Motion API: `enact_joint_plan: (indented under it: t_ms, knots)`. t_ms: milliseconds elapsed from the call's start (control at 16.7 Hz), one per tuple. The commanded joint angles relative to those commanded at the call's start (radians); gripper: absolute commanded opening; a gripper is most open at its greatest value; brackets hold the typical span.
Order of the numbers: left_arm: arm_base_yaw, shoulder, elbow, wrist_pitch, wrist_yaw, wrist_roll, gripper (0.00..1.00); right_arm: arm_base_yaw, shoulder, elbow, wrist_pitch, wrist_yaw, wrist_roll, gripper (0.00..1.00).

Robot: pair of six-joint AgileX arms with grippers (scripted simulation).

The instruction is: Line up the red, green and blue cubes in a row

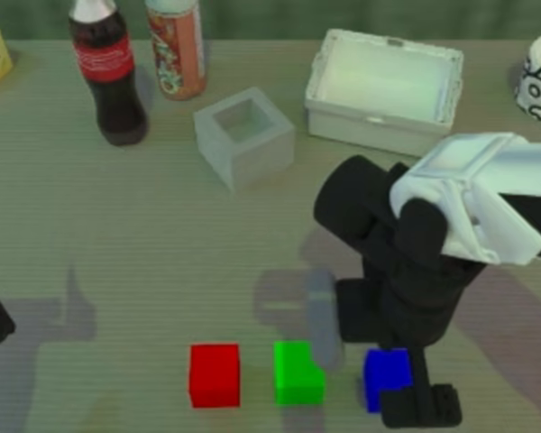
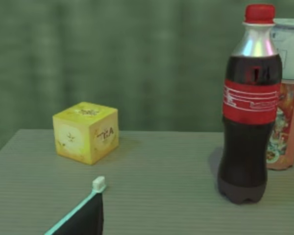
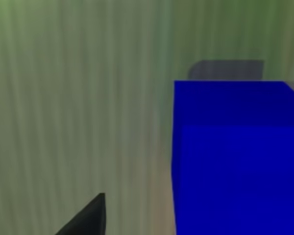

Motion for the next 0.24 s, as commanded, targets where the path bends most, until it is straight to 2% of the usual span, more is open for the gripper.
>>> enact_joint_plan:
  t_ms: [240]
  knots:
    - [0.000, 0.000, 0.000, 0.000, 0.000, 0.000, 1.00, 0.003, -0.050, 0.067, -0.104, 0.000, -0.002, 1.00]
